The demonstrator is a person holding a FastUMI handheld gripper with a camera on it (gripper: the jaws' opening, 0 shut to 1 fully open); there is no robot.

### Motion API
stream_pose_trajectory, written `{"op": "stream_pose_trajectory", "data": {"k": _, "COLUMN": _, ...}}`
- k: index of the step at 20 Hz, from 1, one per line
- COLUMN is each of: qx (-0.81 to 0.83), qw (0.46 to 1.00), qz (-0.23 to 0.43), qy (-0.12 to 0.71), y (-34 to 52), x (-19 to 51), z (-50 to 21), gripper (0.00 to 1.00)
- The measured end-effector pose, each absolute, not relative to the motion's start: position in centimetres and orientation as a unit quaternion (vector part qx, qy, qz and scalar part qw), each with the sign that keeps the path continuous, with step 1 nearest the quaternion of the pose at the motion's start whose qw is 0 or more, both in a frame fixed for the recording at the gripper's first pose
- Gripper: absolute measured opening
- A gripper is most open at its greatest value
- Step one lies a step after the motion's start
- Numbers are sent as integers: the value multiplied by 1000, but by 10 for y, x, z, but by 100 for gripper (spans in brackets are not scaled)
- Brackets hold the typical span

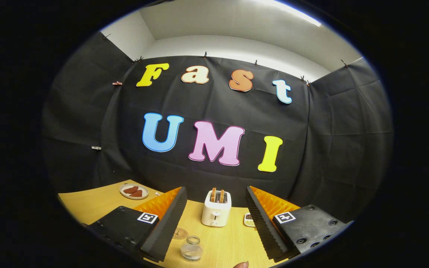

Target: Take the bottle from table, then pour the juice into the cup, finally place the bottle on the coaster

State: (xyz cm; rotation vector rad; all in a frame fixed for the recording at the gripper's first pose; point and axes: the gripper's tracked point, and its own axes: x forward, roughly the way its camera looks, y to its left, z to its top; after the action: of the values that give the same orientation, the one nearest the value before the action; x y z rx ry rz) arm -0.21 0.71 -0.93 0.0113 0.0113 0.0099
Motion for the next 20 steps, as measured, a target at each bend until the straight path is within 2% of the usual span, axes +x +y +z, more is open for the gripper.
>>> {"op": "stream_pose_trajectory", "data": {"k": 12, "qx": 9, "qw": 999, "qz": 22, "qy": 22, "y": 18, "x": -5, "z": -32, "gripper": 97}}
{"op": "stream_pose_trajectory", "data": {"k": 20, "qx": 32, "qw": 996, "qz": 43, "qy": 76, "y": 46, "x": -21, "z": -116, "gripper": 97}}
